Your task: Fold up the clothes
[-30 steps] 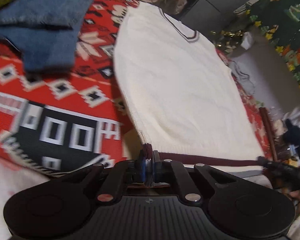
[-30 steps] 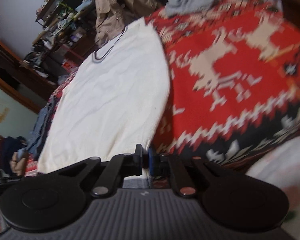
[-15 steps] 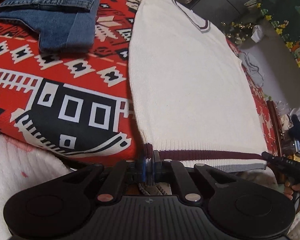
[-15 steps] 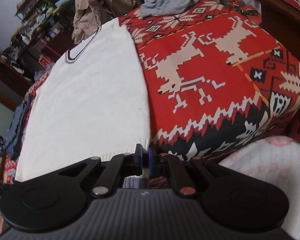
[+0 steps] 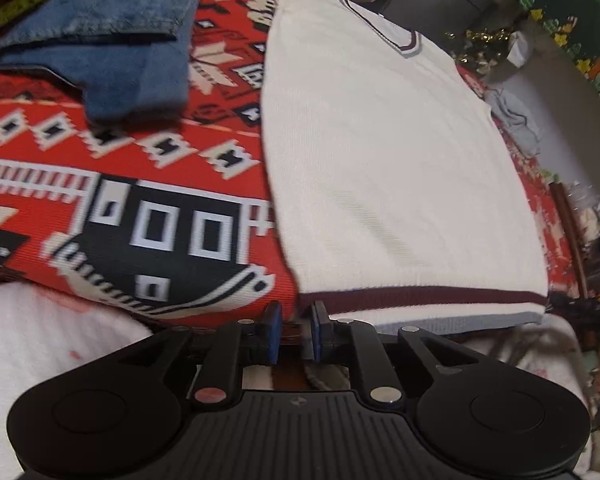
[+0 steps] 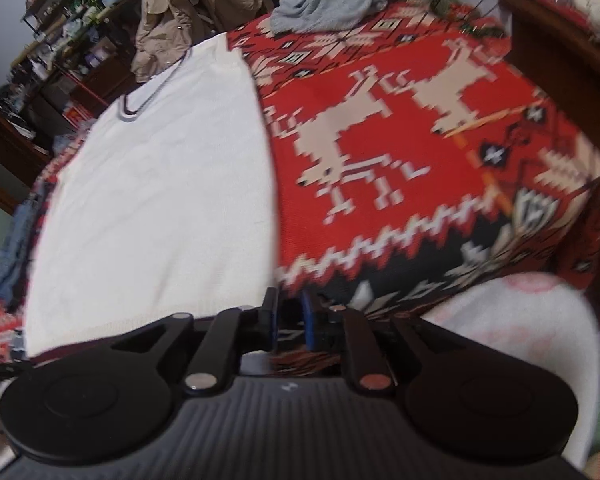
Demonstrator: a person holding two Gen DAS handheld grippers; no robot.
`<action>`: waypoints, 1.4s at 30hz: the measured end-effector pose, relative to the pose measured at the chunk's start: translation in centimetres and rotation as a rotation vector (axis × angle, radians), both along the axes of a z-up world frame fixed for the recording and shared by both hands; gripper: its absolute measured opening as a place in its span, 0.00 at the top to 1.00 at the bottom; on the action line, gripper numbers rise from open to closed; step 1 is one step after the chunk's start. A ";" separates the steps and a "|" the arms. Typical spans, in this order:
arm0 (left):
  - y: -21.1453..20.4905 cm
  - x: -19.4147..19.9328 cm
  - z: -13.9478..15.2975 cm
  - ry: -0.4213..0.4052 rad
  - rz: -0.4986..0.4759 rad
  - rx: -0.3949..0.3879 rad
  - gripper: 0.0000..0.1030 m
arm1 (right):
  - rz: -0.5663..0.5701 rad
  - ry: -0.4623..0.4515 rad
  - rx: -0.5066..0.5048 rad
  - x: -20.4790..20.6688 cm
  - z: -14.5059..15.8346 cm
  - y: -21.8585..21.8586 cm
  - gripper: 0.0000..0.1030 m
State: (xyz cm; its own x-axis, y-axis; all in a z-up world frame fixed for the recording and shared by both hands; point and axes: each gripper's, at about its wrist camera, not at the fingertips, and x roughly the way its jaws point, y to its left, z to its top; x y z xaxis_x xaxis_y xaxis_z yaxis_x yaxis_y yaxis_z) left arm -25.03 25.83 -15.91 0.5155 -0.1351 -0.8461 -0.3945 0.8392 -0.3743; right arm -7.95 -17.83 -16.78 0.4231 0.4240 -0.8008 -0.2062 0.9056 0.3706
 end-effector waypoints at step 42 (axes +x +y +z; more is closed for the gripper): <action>-10.4 7.5 7.5 -0.335 -0.163 0.461 0.12 | 0.228 -0.466 -0.098 -3.1 9.1 11.6 0.01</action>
